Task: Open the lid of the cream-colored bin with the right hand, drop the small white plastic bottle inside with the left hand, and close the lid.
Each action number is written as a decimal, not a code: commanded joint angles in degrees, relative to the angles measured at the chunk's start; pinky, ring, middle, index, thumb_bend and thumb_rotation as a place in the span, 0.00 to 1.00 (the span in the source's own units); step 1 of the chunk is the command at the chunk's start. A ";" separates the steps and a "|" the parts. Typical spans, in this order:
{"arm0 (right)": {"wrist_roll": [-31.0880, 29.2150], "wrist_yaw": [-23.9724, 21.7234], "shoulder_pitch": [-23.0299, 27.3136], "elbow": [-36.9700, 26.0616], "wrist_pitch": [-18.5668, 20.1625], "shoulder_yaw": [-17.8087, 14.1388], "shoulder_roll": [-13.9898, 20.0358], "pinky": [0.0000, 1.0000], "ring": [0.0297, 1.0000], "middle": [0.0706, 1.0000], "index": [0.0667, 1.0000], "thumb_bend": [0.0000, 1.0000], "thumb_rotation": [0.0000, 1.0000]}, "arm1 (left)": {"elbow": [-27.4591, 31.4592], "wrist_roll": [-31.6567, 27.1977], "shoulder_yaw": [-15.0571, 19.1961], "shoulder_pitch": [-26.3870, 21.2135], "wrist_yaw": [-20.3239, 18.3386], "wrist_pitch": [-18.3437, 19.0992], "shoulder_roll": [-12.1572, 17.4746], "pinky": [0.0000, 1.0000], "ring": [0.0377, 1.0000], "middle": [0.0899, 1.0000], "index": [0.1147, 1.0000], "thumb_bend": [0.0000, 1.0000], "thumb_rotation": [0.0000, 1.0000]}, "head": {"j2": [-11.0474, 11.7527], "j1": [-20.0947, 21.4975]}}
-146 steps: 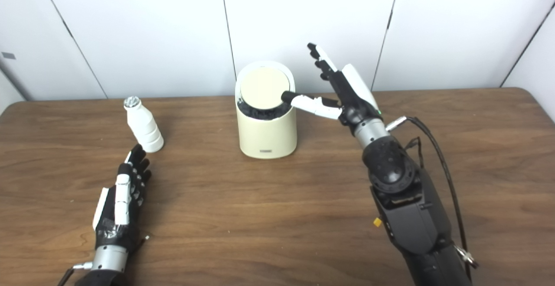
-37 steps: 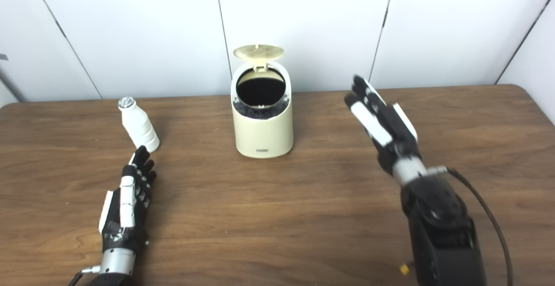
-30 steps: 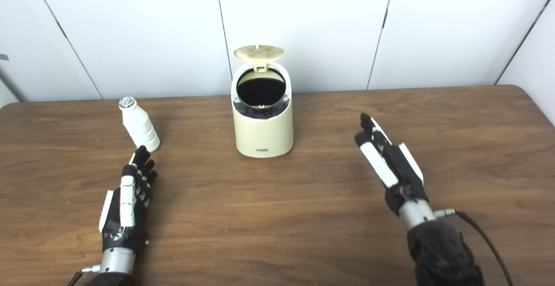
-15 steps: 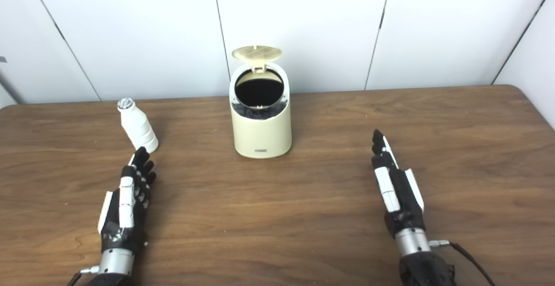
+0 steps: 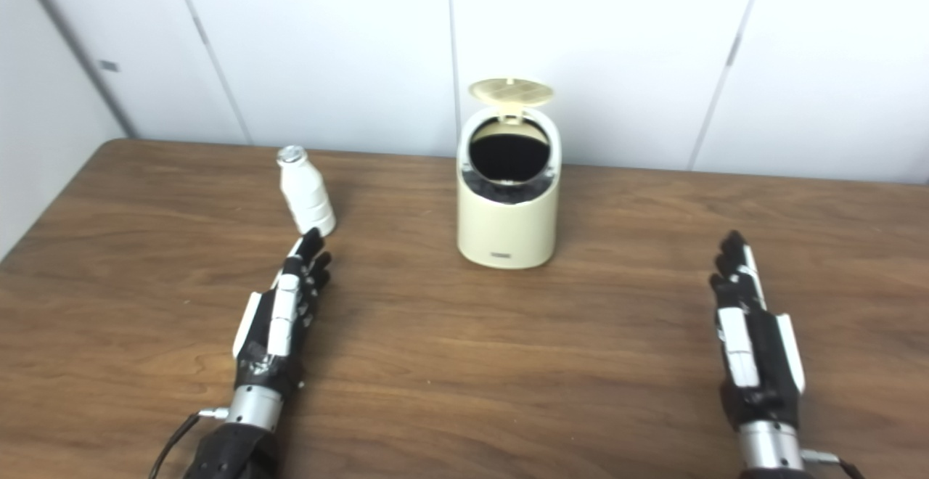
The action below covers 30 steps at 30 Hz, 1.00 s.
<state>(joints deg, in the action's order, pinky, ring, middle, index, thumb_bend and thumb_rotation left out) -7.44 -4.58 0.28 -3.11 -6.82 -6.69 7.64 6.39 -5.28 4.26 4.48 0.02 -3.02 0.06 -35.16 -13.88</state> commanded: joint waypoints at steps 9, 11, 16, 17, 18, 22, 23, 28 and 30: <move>-2.69 0.02 -1.08 -8.30 7.01 -0.10 -0.27 1.00 1.00 0.98 0.98 0.59 0.85 | -0.72 2.37 -0.84 1.25 0.67 -1.02 -1.09 0.98 0.98 0.98 0.97 0.57 0.79 | 0.73 -2.12; -2.94 0.35 -1.10 -9.58 8.66 -0.12 -0.53 1.00 1.00 0.99 0.98 0.56 0.85 | 0.32 2.99 -0.95 1.27 0.81 -0.49 -1.07 0.99 0.99 0.99 0.98 0.59 0.71 | 0.76 -2.05; -2.92 0.44 -1.11 -10.97 10.74 -0.08 -0.70 1.00 1.00 1.00 0.98 0.55 0.85 | 6.64 10.52 -1.20 1.19 4.00 2.43 -1.12 0.94 0.95 0.95 0.97 0.57 0.45 | 0.69 -2.10; -2.67 0.39 -1.06 -11.03 10.94 0.01 -0.62 1.00 1.00 1.00 0.99 0.55 0.86 | 8.57 13.55 -1.53 1.09 4.43 4.27 -0.56 0.93 0.95 0.94 0.96 0.59 0.44 | 0.72 -2.15; -2.33 0.43 -1.03 -11.08 11.13 0.09 -0.56 1.00 1.00 1.00 0.99 0.56 0.87 | 10.38 15.30 -1.71 0.97 4.26 6.05 -0.03 0.92 0.95 0.96 0.97 0.67 0.43 | 0.84 -2.30; -1.52 0.52 -1.19 -11.23 11.62 0.44 -0.57 1.00 1.00 1.00 1.00 0.56 0.87 | 17.40 21.39 -2.40 -0.27 1.99 13.68 3.36 0.89 0.95 0.97 0.99 0.75 0.40 | 1.22 -2.30; -1.44 0.50 -1.20 -11.19 11.62 0.49 -0.56 1.00 1.00 1.00 1.00 0.55 0.87 | 18.38 21.85 -2.40 -0.53 1.63 15.00 3.80 0.90 0.96 0.98 0.99 0.76 0.38 | 1.22 -2.30; -1.66 -0.14 -0.87 -10.13 11.16 0.49 -0.08 1.00 1.00 1.00 1.00 0.55 0.88 | 20.84 23.47 -0.61 -3.64 1.40 21.22 6.19 0.93 0.99 1.00 1.00 0.74 0.26 | 1.71 -2.16; -1.40 -0.05 -0.72 -9.93 11.10 0.54 -0.11 1.00 1.00 1.00 1.00 0.55 0.88 | 21.11 25.44 -0.38 -4.91 1.22 23.15 7.53 0.91 0.97 1.00 1.00 0.75 0.28 | 1.76 -2.13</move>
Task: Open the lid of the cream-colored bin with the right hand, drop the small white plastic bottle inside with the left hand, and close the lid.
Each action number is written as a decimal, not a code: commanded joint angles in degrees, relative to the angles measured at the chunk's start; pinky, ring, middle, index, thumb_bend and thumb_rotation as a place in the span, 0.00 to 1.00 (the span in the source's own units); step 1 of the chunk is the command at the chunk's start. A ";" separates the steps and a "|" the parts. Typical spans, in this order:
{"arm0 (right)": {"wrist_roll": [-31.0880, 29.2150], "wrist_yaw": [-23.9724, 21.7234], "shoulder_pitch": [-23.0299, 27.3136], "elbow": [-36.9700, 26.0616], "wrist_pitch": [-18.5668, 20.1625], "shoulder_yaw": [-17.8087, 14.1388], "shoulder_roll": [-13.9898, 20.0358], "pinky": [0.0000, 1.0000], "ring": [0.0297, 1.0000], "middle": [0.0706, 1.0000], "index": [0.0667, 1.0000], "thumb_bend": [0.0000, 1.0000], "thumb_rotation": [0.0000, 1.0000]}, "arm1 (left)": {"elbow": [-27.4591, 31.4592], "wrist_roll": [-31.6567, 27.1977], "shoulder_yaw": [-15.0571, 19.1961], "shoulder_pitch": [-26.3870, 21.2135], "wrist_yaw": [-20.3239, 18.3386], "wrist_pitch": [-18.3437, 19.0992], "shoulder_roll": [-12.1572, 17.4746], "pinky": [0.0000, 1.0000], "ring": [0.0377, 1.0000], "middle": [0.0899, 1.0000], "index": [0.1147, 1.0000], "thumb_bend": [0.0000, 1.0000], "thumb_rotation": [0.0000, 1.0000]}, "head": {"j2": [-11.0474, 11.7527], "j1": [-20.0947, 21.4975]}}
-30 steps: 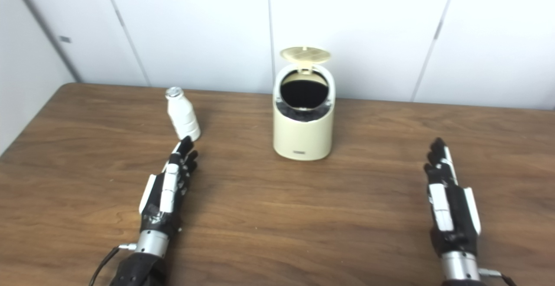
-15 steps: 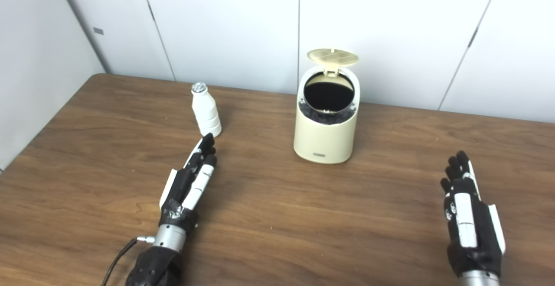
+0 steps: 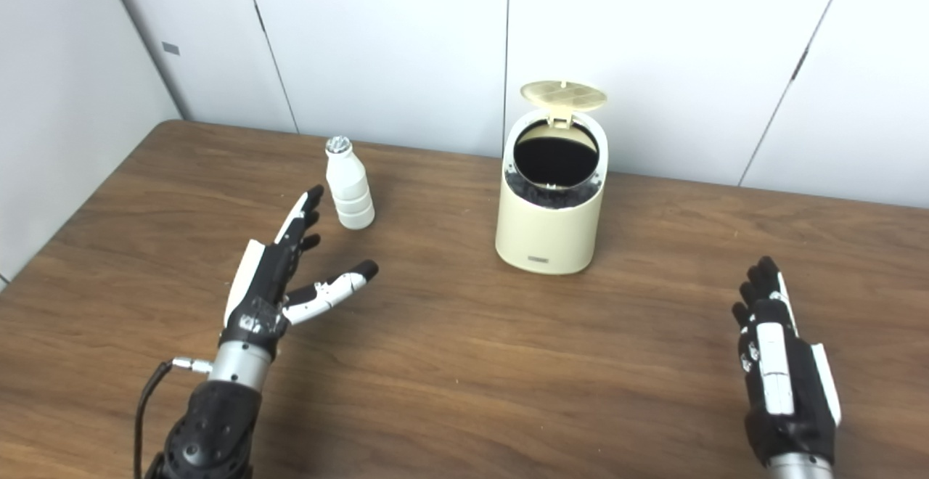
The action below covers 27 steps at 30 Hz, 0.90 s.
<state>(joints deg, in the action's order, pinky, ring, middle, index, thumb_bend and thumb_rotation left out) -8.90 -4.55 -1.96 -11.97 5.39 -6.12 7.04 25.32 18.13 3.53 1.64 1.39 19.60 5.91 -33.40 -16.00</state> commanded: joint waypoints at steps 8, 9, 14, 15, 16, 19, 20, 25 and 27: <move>0.87 0.03 1.70 -0.94 -0.87 0.34 0.27 1.00 1.00 0.99 1.00 0.53 0.98 | 2.72 21.15 8.50 -10.30 -15.59 7.33 -0.12 0.81 0.98 1.00 1.00 0.79 0.50 | 0.07 0.42; 1.00 0.02 1.64 -0.97 -0.88 0.41 0.30 1.00 1.00 0.99 1.00 0.53 0.99 | 2.24 23.38 9.74 -11.30 -17.52 7.33 -0.78 0.82 0.99 1.00 1.00 0.81 0.51 | 0.07 0.42; 0.54 0.74 1.63 -0.62 -1.28 -0.10 -0.41 1.00 1.00 0.97 0.98 0.50 1.00 | -2.29 29.99 11.33 -15.48 -20.70 7.32 -0.55 0.82 1.00 1.00 1.00 0.84 0.52 | -0.05 0.56; 0.53 0.82 1.64 -0.54 -1.36 -0.17 -0.51 1.00 1.00 0.96 0.98 0.49 1.00 | -3.45 30.59 10.71 -16.08 -20.17 7.31 0.02 0.81 1.00 1.00 1.00 0.84 0.52 | -0.04 0.60; 0.58 0.92 1.65 -0.53 -1.40 -0.19 -0.61 1.00 1.00 0.96 0.98 0.49 1.00 | -4.81 30.78 10.05 -16.76 -19.50 7.30 0.71 0.80 1.00 1.00 1.00 0.84 0.52 | -0.02 0.66; 0.90 1.28 1.69 -0.44 -1.53 -0.15 -0.82 1.00 1.00 0.95 0.98 0.49 1.00 | -8.47 30.45 8.15 -18.46 -17.41 7.21 2.76 0.79 0.99 1.00 1.00 0.86 0.47 | -0.01 0.83; 0.85 1.25 1.67 -0.25 -1.70 -0.12 -0.86 1.00 1.00 0.95 0.98 0.49 1.00 | -9.91 30.43 7.22 -19.19 -16.82 7.08 3.68 0.79 0.99 1.00 1.00 0.86 0.47 | -0.01 0.83; 1.25 1.21 1.59 0.19 -2.06 0.09 -0.87 1.00 1.00 0.95 0.98 0.50 1.00 | -15.71 29.18 3.41 -22.09 -13.96 5.60 7.32 0.71 0.94 0.96 0.99 0.90 0.43 | -0.11 0.98; 1.57 1.29 1.58 0.30 -2.18 0.11 -0.77 1.00 1.00 0.95 0.98 0.51 1.00 | -17.72 28.92 1.75 -23.24 -13.50 5.25 8.86 0.73 0.95 0.97 0.98 0.91 0.44 | -0.10 1.00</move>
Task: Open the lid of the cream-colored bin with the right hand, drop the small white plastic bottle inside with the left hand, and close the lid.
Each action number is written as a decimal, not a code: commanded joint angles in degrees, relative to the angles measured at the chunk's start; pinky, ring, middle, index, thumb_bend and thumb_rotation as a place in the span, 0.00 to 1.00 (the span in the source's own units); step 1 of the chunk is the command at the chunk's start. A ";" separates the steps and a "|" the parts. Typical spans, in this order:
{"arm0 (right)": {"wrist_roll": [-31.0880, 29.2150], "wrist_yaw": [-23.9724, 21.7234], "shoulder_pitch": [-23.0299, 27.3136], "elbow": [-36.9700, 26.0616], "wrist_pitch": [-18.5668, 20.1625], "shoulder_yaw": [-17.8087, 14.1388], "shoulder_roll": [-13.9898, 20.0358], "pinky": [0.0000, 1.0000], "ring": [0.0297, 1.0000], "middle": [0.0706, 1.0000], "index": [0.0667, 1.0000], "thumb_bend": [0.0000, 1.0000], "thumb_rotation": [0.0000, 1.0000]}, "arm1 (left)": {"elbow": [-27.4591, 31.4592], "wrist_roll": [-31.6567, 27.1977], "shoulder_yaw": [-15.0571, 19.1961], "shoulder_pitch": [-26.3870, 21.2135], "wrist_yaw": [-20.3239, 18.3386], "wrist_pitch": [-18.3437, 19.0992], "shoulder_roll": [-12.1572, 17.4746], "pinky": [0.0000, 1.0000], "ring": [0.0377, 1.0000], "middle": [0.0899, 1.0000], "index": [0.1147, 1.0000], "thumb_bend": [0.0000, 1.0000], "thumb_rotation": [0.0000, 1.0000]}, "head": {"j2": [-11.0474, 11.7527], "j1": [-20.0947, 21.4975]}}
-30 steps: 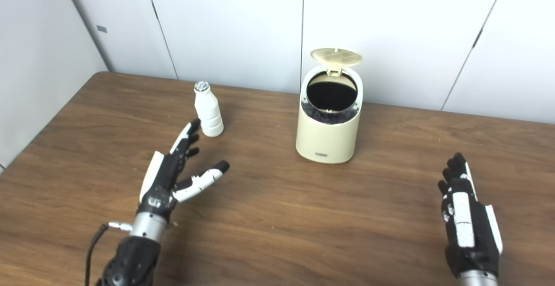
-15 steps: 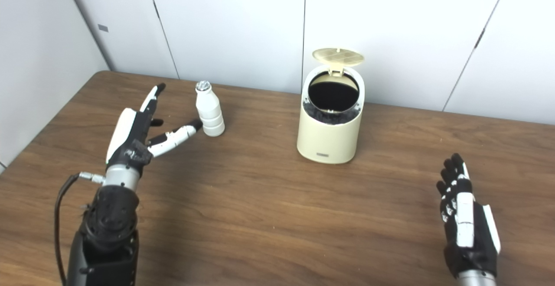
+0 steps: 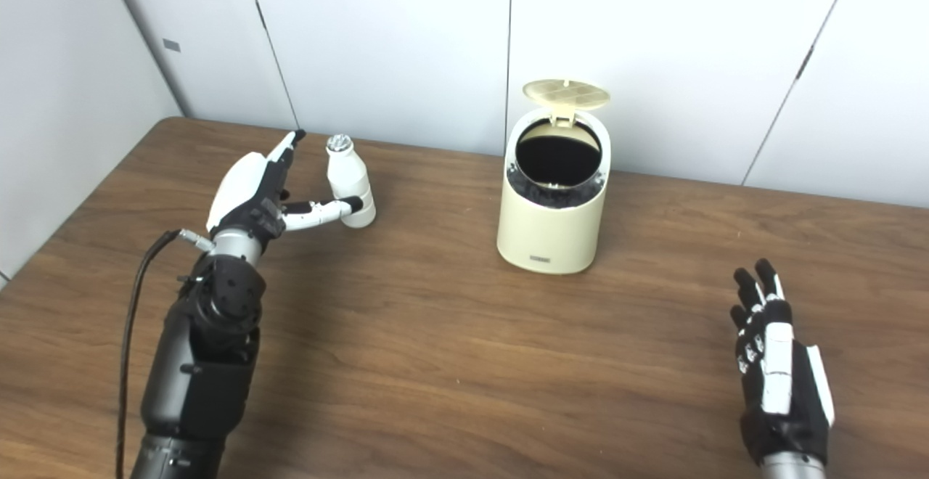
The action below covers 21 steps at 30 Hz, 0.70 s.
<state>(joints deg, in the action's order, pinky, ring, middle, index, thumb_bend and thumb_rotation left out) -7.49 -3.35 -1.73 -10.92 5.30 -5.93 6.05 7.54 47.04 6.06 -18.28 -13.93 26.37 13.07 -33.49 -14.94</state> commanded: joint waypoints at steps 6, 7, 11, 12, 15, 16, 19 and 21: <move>0.09 0.12 1.51 -0.47 -2.35 -0.17 0.05 1.00 1.00 0.95 0.98 0.50 1.00 | -4.33 -3.08 -3.21 -6.20 3.17 -1.51 3.84 0.76 0.93 0.93 0.94 0.96 0.37 | -0.02 0.05; 0.18 0.16 1.54 -0.45 -2.34 -0.15 0.03 1.00 1.00 0.95 0.98 0.50 1.00 | -4.86 -3.47 -3.48 -6.51 3.52 -1.59 4.06 0.76 0.92 0.91 0.93 0.97 0.36 | -0.02 0.05; 0.39 0.21 1.60 -0.36 -2.46 -0.01 -0.06 1.00 0.99 0.94 0.98 0.50 1.00 | -7.37 -5.53 -4.25 -7.47 5.36 -2.27 4.79 0.73 0.87 0.87 0.90 0.95 0.30 | -0.04 0.32; 0.45 0.24 1.63 -0.30 -2.49 -0.01 -0.06 1.00 0.99 0.94 0.98 0.50 1.00 | -7.91 -6.13 -4.40 -7.68 5.64 -2.44 4.97 0.72 0.86 0.86 0.89 0.95 0.30 | -0.08 0.38; 0.81 0.44 1.67 -0.30 -2.44 0.03 -0.09 0.99 0.98 0.94 0.98 0.51 1.00 | -9.35 -7.40 -5.03 -8.23 6.70 -2.71 5.43 0.68 0.81 0.83 0.87 0.93 0.28 | -0.17 0.37; 0.95 0.56 1.65 -0.41 -2.32 0.05 -0.15 0.98 0.98 0.93 0.97 0.51 1.00 | -9.81 -7.70 -5.24 -8.41 7.25 -2.76 5.51 0.66 0.79 0.81 0.85 0.92 0.28 | -0.17 0.37; 0.80 0.33 1.70 -0.17 -2.68 0.13 -0.16 0.98 0.97 0.92 0.97 0.51 1.00 | -10.93 -8.55 -5.49 -8.82 8.62 -2.67 5.49 0.64 0.75 0.78 0.81 0.92 0.26 | -0.30 0.41; 0.40 -0.05 1.75 0.18 -3.14 0.12 -0.08 0.98 0.97 0.92 0.97 0.52 1.00 | -11.37 -9.11 -5.77 -8.89 9.38 -3.00 5.66 0.61 0.72 0.76 0.78 0.91 0.24 | -0.44 0.55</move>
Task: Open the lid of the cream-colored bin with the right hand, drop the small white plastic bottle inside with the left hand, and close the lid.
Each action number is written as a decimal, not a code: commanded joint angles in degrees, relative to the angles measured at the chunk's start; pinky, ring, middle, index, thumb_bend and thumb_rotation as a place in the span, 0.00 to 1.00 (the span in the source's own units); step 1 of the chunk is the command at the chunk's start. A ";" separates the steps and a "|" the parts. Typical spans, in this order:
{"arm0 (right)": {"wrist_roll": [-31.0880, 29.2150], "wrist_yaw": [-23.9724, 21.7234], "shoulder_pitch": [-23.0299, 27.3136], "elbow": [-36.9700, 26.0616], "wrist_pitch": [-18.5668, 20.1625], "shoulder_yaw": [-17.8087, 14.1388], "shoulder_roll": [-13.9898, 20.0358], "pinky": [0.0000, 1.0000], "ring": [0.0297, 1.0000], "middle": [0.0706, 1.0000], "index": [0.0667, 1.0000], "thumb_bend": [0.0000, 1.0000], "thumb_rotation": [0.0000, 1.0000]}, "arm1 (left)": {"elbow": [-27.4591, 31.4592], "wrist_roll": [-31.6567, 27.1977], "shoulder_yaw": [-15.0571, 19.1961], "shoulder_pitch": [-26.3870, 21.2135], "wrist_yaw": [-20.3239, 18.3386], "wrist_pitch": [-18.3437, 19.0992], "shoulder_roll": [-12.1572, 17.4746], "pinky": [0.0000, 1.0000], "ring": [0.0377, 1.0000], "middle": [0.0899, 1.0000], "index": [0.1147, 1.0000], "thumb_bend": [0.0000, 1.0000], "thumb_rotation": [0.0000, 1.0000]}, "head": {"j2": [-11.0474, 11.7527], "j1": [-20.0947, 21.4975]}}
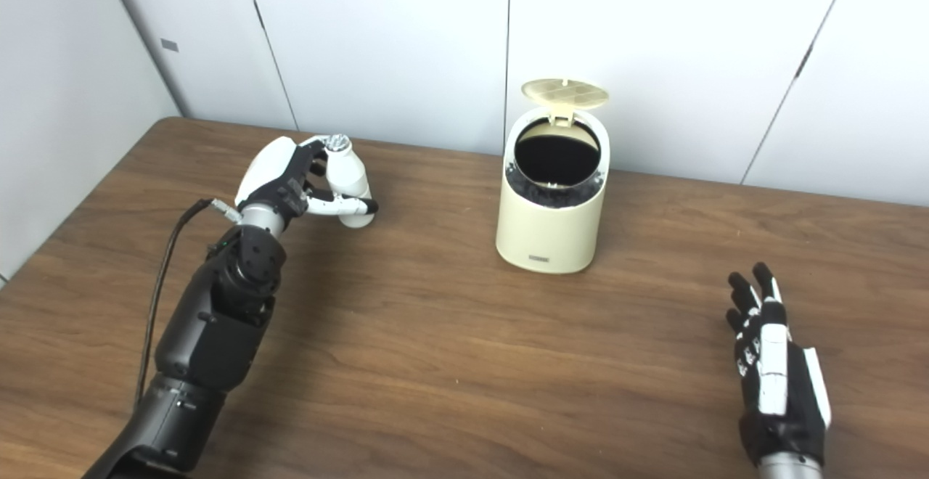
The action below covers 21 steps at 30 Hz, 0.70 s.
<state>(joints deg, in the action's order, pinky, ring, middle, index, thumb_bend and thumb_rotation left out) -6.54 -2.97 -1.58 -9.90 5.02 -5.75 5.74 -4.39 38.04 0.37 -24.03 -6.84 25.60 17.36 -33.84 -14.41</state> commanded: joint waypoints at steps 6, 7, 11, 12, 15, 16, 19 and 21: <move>-1.16 -1.17 1.58 -0.11 -4.39 -0.06 0.29 0.99 0.97 0.92 0.97 0.57 1.00 | 0.27 -1.00 -1.13 -3.31 3.07 -1.55 1.91 0.58 0.68 0.73 0.74 0.89 0.22 | -0.39 0.71; -1.28 -1.34 1.66 0.28 -4.67 -0.07 0.33 0.99 0.97 0.91 0.97 0.57 1.00 | 0.13 -0.86 -1.37 -3.36 3.34 -1.42 1.98 0.58 0.68 0.73 0.74 0.89 0.22 | -0.34 0.70; -1.78 -1.50 1.97 1.56 -5.28 -0.24 0.26 1.00 0.98 0.92 0.97 0.58 1.00 | -0.63 -1.20 -1.67 -3.51 4.27 -1.40 1.93 0.55 0.65 0.71 0.72 0.87 0.22 | -0.32 0.76; -1.90 -1.41 2.03 1.71 -5.29 -0.31 0.18 1.00 0.98 0.91 0.97 0.59 1.00 | -0.82 -1.35 -1.63 -3.54 4.51 -1.43 1.85 0.53 0.63 0.70 0.70 0.86 0.21 | -0.32 0.76; -2.05 -1.38 2.13 2.10 -5.79 -0.37 0.15 1.00 0.98 0.90 0.96 0.59 1.00 | -1.37 -2.97 -0.62 -3.51 6.25 -2.32 0.93 0.49 0.57 0.62 0.65 0.83 0.13 | -0.28 0.74; -1.98 -1.36 2.12 2.16 -5.86 -0.35 0.18 1.00 0.97 0.90 0.96 0.59 1.00 | -1.75 -4.20 0.07 -3.43 7.58 -3.82 0.49 0.48 0.56 0.61 0.64 0.82 0.11 | -0.28 0.74; -1.94 -1.49 2.18 2.62 -6.10 -0.36 0.40 1.00 0.97 0.91 0.97 0.59 1.00 | -3.47 -6.97 1.35 -3.19 11.59 -9.01 -0.04 0.42 0.45 0.48 0.49 0.62 0.01 | -0.25 0.67; -1.90 -1.59 2.21 2.93 -6.41 -0.35 0.55 1.00 0.98 0.91 0.97 0.59 1.00 | -4.51 -7.79 1.54 -3.10 13.39 -11.58 0.06 0.42 0.43 0.45 0.44 0.53 0.00 | -0.38 0.80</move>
<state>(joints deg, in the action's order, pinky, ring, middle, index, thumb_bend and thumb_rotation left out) -7.94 -4.11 -0.91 -6.23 1.27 -5.90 5.82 -9.40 30.54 1.23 -24.65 3.72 17.32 16.50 -34.19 -13.54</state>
